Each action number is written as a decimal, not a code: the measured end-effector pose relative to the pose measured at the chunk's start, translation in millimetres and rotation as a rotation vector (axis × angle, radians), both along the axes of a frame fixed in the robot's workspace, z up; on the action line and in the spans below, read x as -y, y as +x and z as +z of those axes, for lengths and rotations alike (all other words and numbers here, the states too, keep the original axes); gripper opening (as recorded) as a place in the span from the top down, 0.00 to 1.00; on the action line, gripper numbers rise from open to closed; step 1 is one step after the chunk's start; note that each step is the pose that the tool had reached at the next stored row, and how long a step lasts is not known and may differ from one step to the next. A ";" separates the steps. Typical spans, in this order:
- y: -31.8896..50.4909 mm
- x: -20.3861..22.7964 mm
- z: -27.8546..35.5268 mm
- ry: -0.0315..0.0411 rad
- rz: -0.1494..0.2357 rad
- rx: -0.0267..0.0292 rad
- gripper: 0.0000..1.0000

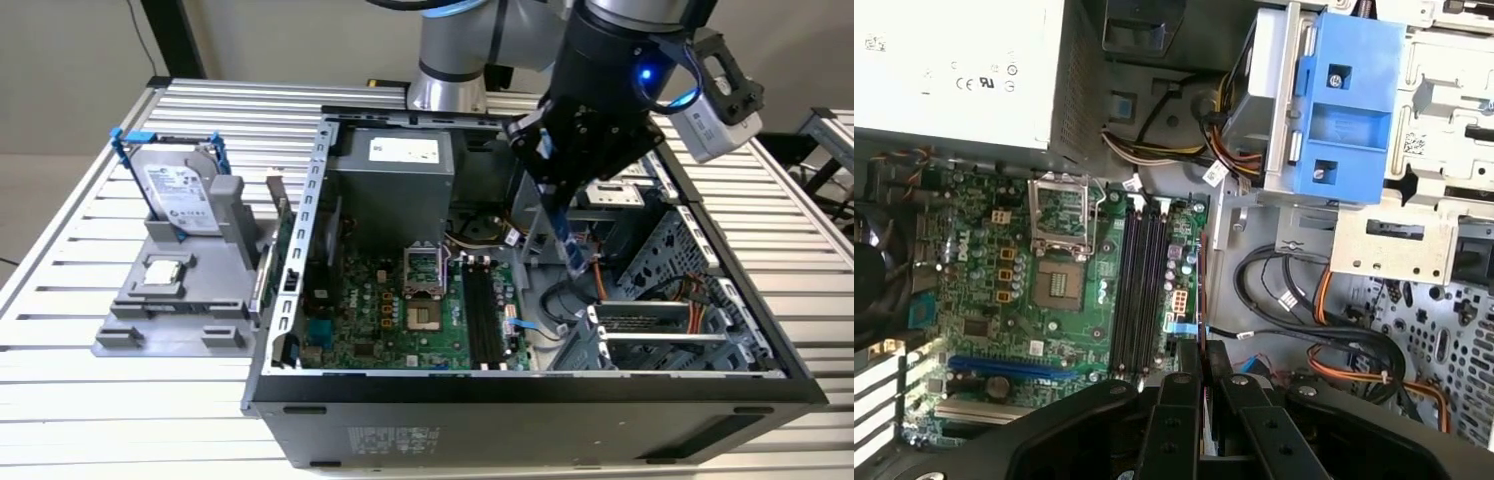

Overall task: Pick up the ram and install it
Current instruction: 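Insert the ram into the slot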

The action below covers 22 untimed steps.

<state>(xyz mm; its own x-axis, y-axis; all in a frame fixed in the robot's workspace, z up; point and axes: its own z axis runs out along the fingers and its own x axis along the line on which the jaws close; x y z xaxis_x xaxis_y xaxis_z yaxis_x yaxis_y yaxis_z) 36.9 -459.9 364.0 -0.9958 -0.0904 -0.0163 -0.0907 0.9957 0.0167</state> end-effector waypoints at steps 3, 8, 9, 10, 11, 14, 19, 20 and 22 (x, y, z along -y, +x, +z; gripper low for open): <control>0.0 -0.8 -2.7 0.0003 -0.004 0.0001 1.00; 0.0 -2.0 -6.4 0.0001 -0.011 0.0000 1.00; 0.0 -2.1 -7.3 0.0002 -0.012 0.0000 1.00; 0.0 -2.1 -8.1 0.0001 -0.014 0.0000 1.00; 0.0 -2.2 -9.0 0.0002 -0.016 0.0000 1.00; -0.3 -2.7 -12.0 0.0000 -0.027 0.0000 1.00; -0.8 -4.4 -17.9 0.0000 -0.048 0.0000 1.00; -0.9 -4.9 -19.1 0.0001 -0.050 0.0000 1.00; -0.9 -6.1 -21.7 -0.0001 -0.051 0.0001 1.00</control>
